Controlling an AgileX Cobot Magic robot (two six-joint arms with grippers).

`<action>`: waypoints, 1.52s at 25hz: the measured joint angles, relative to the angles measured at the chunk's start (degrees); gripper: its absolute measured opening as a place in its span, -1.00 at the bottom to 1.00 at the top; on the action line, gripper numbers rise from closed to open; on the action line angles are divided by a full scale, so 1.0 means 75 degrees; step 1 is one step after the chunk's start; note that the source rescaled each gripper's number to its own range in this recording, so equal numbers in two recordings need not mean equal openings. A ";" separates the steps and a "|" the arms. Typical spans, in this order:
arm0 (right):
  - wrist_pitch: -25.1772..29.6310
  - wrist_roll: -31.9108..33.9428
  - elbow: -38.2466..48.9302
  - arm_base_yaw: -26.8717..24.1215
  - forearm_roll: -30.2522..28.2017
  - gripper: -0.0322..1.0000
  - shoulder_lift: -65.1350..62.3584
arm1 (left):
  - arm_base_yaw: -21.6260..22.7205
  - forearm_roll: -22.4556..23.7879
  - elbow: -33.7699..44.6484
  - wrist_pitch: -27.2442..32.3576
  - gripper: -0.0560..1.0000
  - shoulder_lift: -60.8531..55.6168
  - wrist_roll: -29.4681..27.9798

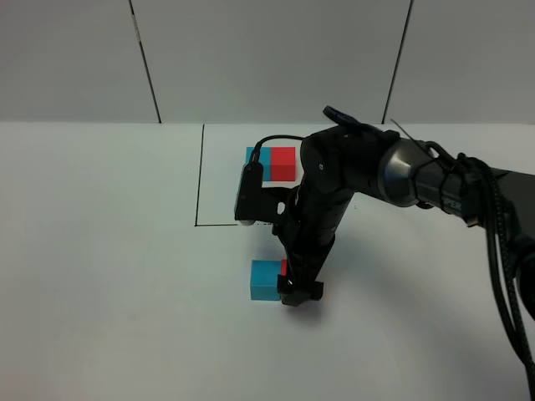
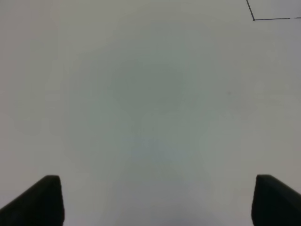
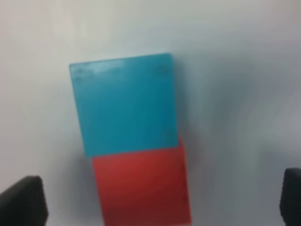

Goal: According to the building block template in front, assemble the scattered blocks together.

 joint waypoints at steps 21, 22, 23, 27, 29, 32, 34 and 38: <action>0.0482 0.6502 0.5365 -0.4999 -0.1019 1.00 -0.8026 | 0.0000 0.0000 0.0000 0.0000 0.42 0.0000 0.0000; 0.0626 0.6526 0.5724 -0.5047 -0.1093 1.00 -0.8591 | 0.0000 0.0000 0.0000 0.0000 0.42 0.0000 0.0000; 0.0716 0.6572 0.6013 -0.5072 -0.1139 1.00 -0.9067 | 0.0000 0.0000 0.0000 0.0000 0.42 0.0000 0.0000; 0.0939 0.6572 0.7133 -0.5081 -0.0991 1.00 -1.1141 | 0.0000 0.0000 0.0000 0.0000 0.42 0.0000 0.0000; 0.0963 0.6572 0.7561 -0.5049 -0.0833 1.00 -1.2086 | 0.0000 0.0000 0.0000 0.0000 0.42 0.0000 0.0000; 0.0982 0.6384 0.8070 -0.4834 -0.0658 1.00 -1.3177 | 0.0000 0.0000 0.0000 0.0000 0.42 0.0000 0.0000; 0.0988 0.6320 0.8297 -0.4703 -0.0612 1.00 -1.3787 | 0.0000 0.0000 0.0000 0.0000 0.42 0.0000 0.0000; 0.1037 0.6203 0.8714 -0.4634 -0.0589 1.00 -1.4951 | 0.0000 0.0000 0.0000 0.0000 0.42 0.0000 0.0000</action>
